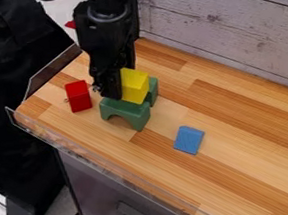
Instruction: Put the yellow block on top of the green arch
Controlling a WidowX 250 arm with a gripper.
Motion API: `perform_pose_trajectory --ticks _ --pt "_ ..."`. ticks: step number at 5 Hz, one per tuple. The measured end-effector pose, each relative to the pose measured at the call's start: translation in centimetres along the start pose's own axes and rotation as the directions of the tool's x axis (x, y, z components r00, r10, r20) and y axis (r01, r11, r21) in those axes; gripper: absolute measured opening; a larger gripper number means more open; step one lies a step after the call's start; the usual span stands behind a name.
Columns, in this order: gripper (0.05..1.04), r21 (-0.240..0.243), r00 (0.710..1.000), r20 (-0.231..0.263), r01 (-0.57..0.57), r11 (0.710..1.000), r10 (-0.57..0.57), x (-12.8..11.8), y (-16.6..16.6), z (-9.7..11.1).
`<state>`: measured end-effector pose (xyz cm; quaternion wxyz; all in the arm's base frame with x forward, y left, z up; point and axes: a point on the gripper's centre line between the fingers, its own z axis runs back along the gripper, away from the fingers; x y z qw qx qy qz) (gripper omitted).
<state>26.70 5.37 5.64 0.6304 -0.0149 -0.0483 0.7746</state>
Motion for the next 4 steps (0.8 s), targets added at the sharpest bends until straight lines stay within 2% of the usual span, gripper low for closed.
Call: perform_pose_trajectory --ticks 2,4 --pt "0.582 0.056 0.999 -0.017 0.040 0.998 -0.040 0.0 0.4 -1.6" --pt "0.582 0.056 0.999 -0.011 0.051 0.997 -0.051 0.0 0.0 -1.7"
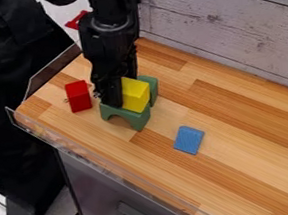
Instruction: Put the yellow block on top of the green arch
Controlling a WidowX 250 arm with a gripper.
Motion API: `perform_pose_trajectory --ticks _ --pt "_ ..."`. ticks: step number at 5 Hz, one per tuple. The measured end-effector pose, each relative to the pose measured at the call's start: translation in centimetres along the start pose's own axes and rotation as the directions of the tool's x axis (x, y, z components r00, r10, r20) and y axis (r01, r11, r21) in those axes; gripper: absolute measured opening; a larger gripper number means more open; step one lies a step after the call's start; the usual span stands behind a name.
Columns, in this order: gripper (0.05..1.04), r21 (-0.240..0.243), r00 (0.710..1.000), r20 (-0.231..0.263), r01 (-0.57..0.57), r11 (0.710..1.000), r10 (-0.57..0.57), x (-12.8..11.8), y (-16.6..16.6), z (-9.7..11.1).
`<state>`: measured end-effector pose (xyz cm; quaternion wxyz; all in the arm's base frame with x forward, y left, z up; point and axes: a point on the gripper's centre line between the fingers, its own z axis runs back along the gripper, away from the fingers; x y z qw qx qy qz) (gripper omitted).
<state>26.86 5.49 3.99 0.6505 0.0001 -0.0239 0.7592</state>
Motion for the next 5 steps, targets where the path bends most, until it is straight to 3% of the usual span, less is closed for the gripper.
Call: perform_pose_trajectory --ticks 1,2,3,4,5 --pt "0.654 0.003 1.000 -0.012 0.004 1.000 -0.004 -0.1 -0.2 -0.1" --pt "0.940 0.026 1.000 -0.018 0.018 1.000 -0.017 -0.2 0.1 -0.4" --pt "1.001 0.020 0.999 -0.036 0.020 1.000 -0.019 -0.3 0.1 -0.4" --pt "0.999 0.015 0.998 -0.053 0.016 1.000 -0.015 0.1 0.2 -0.5" --pt "0.999 -0.026 0.998 -0.062 0.019 0.999 -0.020 0.1 0.2 0.7"
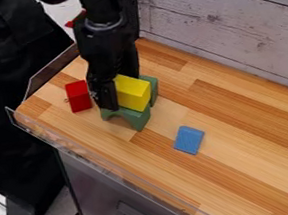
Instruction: Put the yellow block on top of the green arch
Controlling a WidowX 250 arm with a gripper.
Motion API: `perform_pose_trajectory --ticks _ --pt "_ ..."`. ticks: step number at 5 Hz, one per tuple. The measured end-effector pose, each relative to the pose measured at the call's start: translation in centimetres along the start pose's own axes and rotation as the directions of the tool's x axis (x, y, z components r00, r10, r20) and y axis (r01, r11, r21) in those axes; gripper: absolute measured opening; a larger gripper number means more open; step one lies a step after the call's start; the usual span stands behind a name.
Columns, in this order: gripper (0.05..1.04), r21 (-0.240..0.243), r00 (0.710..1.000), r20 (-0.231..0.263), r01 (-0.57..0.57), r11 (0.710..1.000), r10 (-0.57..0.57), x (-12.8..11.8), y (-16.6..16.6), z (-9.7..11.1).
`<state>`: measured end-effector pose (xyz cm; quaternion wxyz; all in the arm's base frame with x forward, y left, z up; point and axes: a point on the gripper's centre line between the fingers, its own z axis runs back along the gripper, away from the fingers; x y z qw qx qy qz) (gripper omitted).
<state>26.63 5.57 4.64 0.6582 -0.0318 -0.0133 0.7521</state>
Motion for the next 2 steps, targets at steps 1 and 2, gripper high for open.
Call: perform_pose_trajectory --ticks 1,2 --pt "0.999 -0.041 0.999 0.026 0.032 0.999 -0.031 0.2 -0.3 2.1" --pt "0.999 -0.100 0.996 0.046 0.086 0.991 -0.082 -0.3 -1.3 4.5"
